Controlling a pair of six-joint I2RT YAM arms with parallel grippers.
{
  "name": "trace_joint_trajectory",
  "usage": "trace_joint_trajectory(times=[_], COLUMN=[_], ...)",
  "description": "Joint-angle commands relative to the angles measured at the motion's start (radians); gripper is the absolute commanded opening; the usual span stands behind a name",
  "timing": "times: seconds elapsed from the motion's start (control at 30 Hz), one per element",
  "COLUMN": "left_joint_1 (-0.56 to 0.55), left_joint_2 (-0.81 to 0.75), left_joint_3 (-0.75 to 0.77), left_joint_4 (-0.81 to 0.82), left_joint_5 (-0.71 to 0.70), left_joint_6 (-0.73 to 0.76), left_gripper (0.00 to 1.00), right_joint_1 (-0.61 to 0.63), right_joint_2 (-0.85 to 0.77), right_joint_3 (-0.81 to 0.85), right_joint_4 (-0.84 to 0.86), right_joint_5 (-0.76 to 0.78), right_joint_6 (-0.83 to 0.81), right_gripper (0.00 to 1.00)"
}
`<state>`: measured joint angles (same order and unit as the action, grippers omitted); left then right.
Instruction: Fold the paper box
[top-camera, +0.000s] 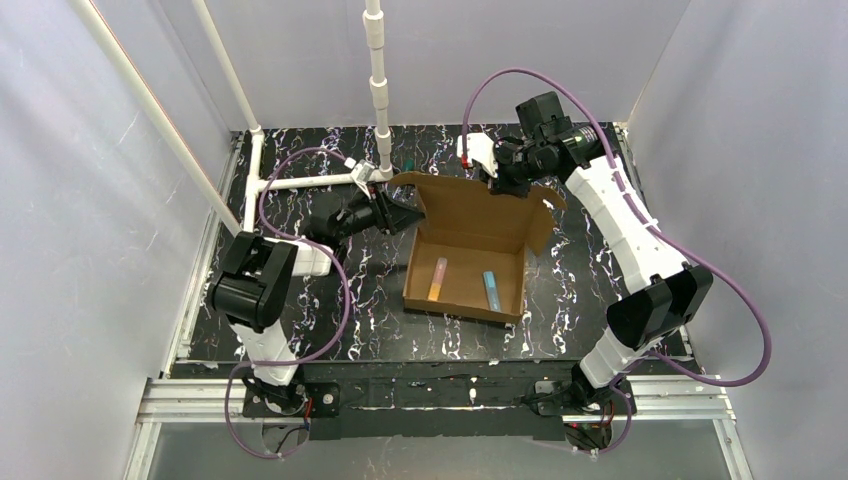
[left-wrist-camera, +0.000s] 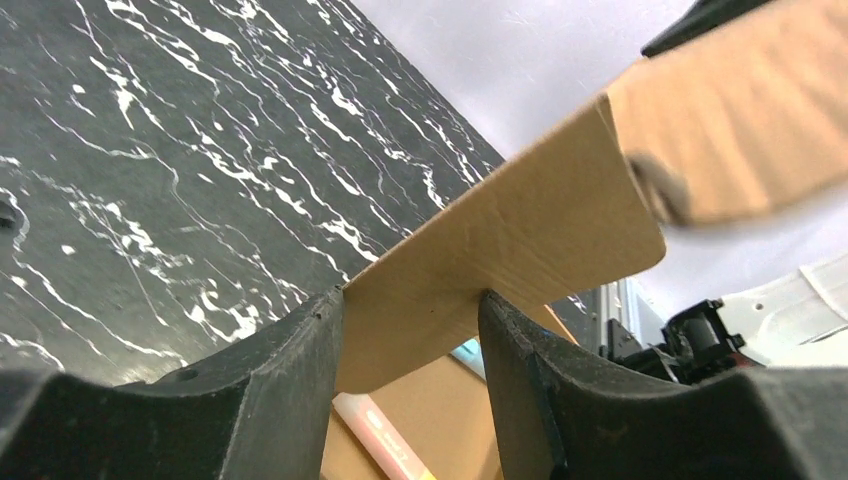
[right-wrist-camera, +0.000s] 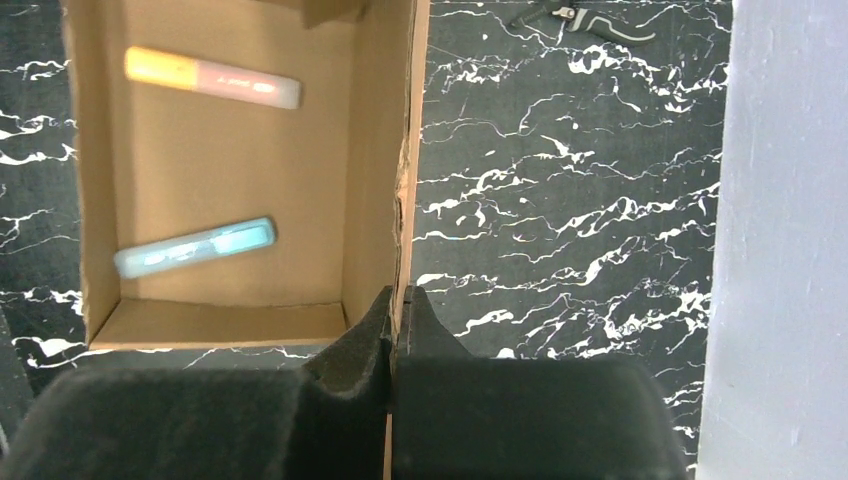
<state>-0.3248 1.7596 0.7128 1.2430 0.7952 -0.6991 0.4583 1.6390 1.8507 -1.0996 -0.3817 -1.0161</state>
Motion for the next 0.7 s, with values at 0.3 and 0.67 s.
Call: trace_joint_trajectory(times=[0.3, 0.67], left_joint_1=[-0.012, -0.009], left_joint_2=[-0.019, -0.106], left_joint_3=[0.06, 0.01], left_joint_4=[-0.04, -0.035], left_joint_5=[-0.006, -0.025], left_joint_6=[0.177, 0.365], left_gripper=[0.57, 0.69], right_joint_1=[0.002, 0.003], right_joint_2=[0.0, 0.017], right_joint_3=[-0.002, 0.039], right_joint_4=[-0.056, -0.09], right_joint_5=[-0.078, -0.12], right_joint_6=[-0.039, -0.044], right_gripper=[0.01, 0.01])
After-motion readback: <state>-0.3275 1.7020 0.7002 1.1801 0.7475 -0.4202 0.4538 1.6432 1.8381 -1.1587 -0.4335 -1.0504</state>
